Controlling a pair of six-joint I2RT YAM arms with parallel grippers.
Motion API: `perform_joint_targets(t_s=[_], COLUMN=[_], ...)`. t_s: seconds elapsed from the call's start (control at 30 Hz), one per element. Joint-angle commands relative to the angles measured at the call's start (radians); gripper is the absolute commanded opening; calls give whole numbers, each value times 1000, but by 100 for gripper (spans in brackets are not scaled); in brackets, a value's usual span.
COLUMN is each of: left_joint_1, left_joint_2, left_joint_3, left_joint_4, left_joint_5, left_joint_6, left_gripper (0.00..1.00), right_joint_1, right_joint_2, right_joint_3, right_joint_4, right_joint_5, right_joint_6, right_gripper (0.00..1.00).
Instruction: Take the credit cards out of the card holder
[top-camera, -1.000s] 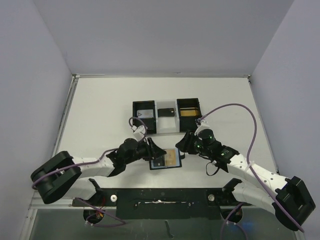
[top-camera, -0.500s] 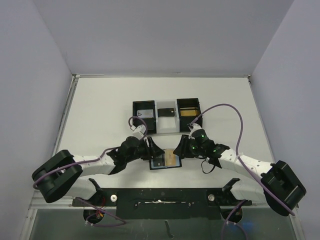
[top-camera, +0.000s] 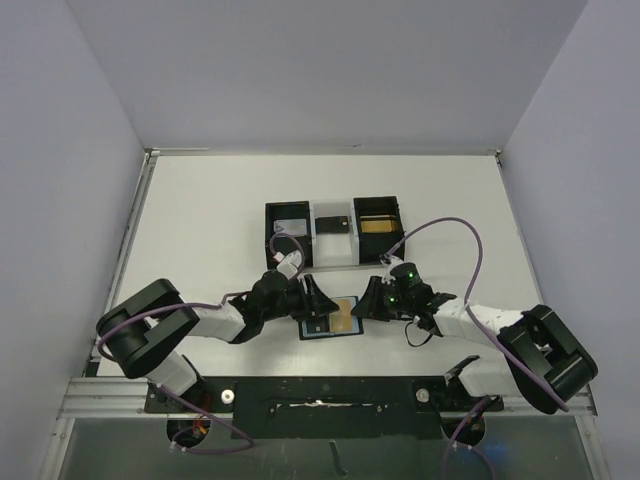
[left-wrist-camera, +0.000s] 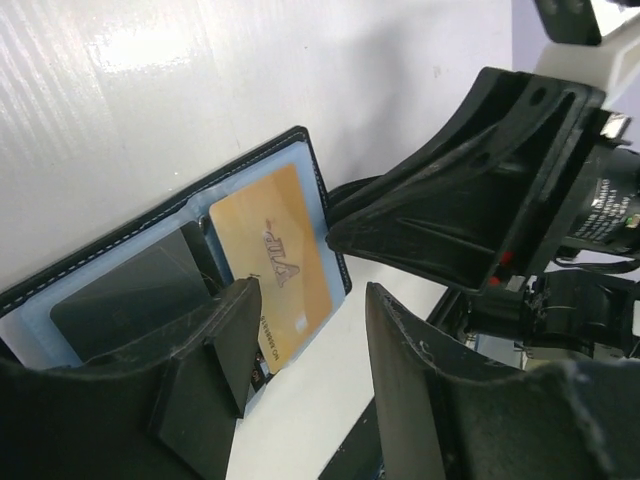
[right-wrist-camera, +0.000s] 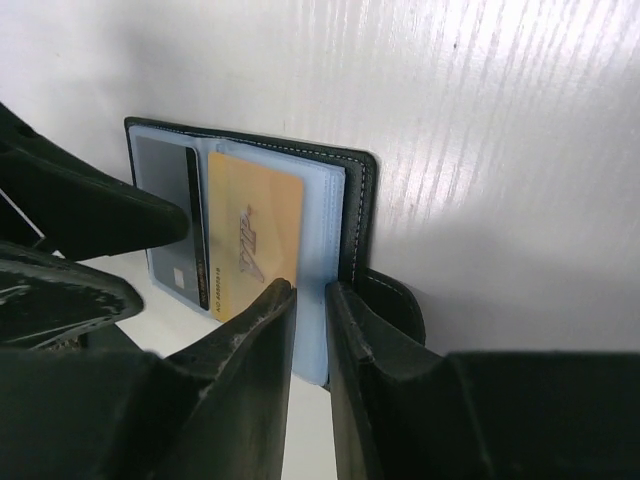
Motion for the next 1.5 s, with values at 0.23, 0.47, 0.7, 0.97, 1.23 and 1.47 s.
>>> perform_joint_targets(t_s=[0.23, 0.47, 0.7, 0.97, 1.23, 1.47], left_joint_1=[2, -6, -5, -6, -5, 12], left_joint_2=[118, 119, 112, 118, 128, 114], left_joint_3=[-88, -80, -77, -73, -79, -91], left_joint_4=[222, 233, 230, 243, 280, 295], left_joint_5=[7, 8, 6, 11, 31, 49], left_joint_6=[-93, -91, -79, -85, -98, -102], left_gripper=[41, 41, 36, 35, 35, 31], right_joint_1=[-24, -26, -28, -25, -32, -34], right_joint_2=[64, 19, -82, -102, 71, 187], right_joint_3=[-68, -79, 32, 77, -6, -18], right_joint_4=[72, 37, -119, -51, 227, 232], right_joint_5=[-30, -8, 32, -71, -203, -191], right_joint_6=[-16, -11, -68, -51, 25, 20], right_gripper=[20, 20, 22, 24, 25, 24])
